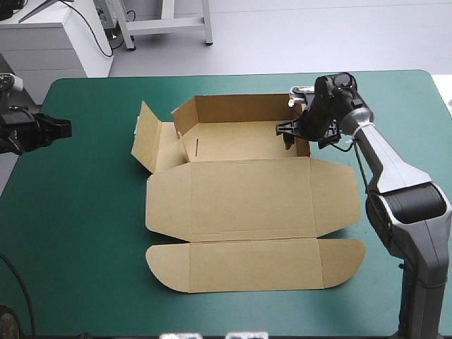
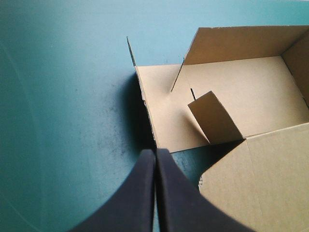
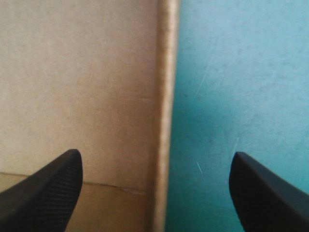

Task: Fold the box

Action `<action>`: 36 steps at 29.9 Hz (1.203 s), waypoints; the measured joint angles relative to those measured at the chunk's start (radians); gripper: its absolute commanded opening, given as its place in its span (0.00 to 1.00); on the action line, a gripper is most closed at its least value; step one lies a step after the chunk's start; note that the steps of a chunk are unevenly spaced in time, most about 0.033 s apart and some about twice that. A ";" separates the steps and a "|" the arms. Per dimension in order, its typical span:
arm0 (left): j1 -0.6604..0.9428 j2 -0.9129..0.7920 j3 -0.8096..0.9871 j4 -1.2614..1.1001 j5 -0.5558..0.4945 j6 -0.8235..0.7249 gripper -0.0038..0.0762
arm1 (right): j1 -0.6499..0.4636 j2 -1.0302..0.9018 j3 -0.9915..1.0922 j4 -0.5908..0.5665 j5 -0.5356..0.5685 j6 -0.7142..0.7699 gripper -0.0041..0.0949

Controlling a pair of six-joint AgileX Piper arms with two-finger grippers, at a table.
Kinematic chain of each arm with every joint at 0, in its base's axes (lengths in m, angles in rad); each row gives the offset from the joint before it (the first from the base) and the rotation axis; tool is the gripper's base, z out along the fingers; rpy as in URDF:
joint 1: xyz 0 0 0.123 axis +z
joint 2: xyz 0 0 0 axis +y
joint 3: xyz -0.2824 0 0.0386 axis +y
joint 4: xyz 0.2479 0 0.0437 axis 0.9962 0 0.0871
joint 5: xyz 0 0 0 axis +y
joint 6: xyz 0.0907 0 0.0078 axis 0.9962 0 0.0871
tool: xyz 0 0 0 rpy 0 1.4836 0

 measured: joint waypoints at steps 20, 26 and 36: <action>0.000 0.017 0.000 0.000 0.014 0.000 0.04 | -0.008 0.057 -0.001 0.009 -0.001 -0.051 0.03; 0.000 0.024 0.000 0.001 0.015 0.000 0.04 | -0.007 0.045 -0.023 0.012 0.003 -0.056 0.03; 0.000 0.065 0.000 0.001 0.026 0.000 0.04 | -0.006 -0.003 -0.071 0.030 0.009 -0.049 0.03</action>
